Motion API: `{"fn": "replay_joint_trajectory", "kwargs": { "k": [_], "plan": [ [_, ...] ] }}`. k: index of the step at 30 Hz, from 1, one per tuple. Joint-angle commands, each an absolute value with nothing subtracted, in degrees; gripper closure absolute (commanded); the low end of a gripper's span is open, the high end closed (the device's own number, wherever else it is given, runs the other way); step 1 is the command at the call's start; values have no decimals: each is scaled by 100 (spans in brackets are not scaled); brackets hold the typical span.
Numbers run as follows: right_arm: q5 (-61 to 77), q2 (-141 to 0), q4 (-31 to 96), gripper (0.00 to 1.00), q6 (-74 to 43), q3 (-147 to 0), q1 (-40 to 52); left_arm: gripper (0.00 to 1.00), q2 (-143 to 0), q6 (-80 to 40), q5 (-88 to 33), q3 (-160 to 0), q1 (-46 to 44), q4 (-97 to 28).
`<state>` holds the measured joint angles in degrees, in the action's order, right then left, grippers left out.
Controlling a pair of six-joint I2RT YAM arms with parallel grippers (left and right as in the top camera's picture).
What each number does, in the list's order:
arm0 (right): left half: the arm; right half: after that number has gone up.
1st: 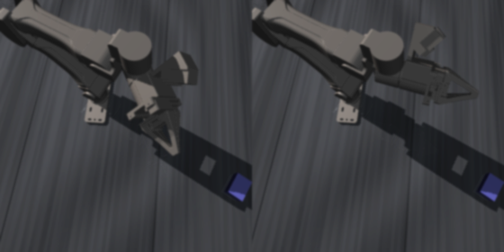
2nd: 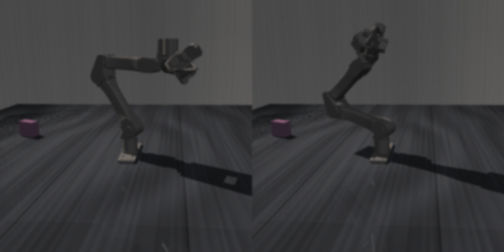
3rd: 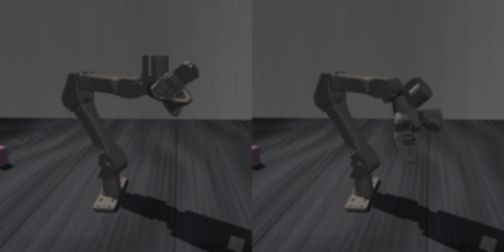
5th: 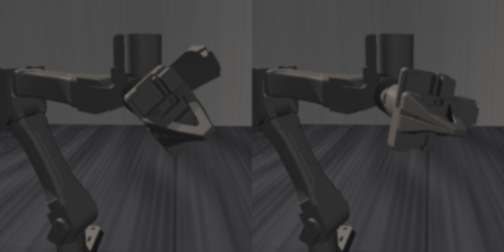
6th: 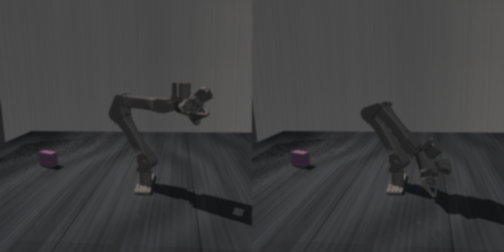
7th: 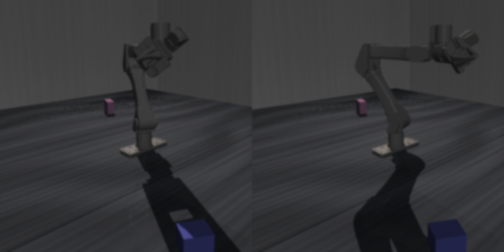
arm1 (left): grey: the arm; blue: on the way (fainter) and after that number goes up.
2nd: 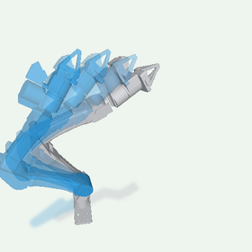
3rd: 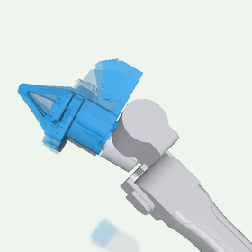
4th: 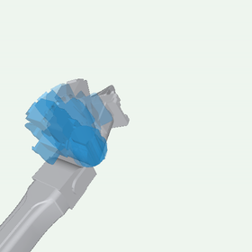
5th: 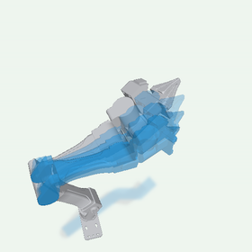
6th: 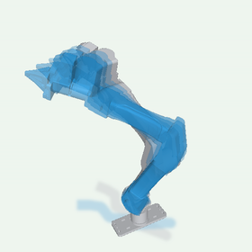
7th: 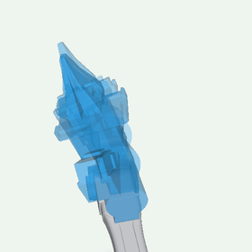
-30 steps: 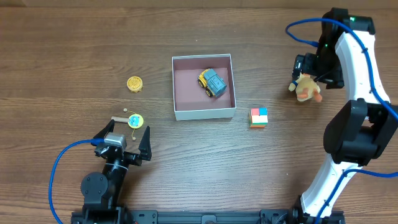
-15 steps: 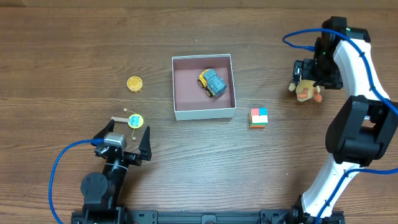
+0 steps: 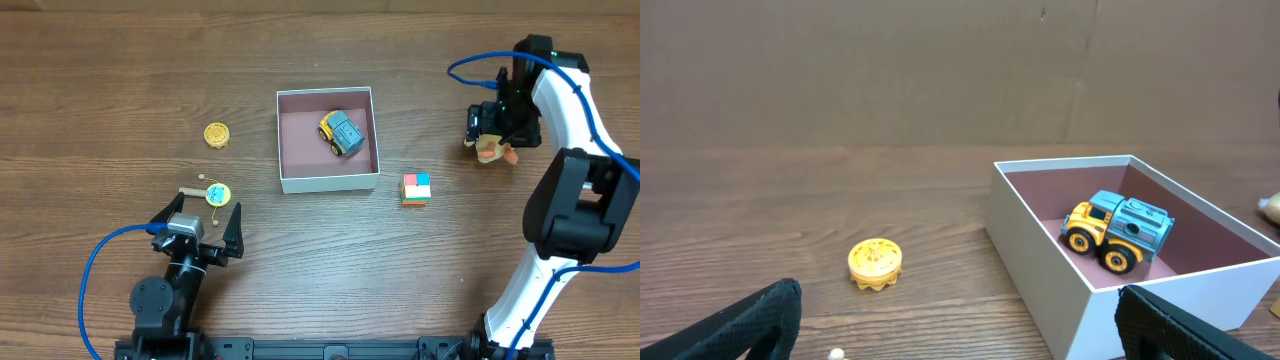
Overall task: Pack container
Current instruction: 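Move the right gripper over the plush yellow duck, then grasp the plush duck with the right gripper and lift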
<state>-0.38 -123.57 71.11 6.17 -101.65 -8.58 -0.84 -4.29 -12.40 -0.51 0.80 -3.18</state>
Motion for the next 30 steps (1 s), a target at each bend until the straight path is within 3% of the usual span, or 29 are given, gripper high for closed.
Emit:
{"fn": "replay_joint_trajectory", "kwargs": {
  "k": [1,17,24,30],
  "plan": [
    [-154,-12422,7083,12,578,-10151,-875,0,-32,-471,-1245,-27,106,-311],
    [-290,-12422,6855,15,556,-9841,-875,0,-32,-471,-1245,-27,106,-311],
    [-298,-12425,6825,34,497,-9841,-875,0,-32,-473,-1245,-27,106,-311],
    [-499,-12422,6949,59,272,-10001,-875,0,-32,-471,-1245,-27,106,-311]
  ]
}}
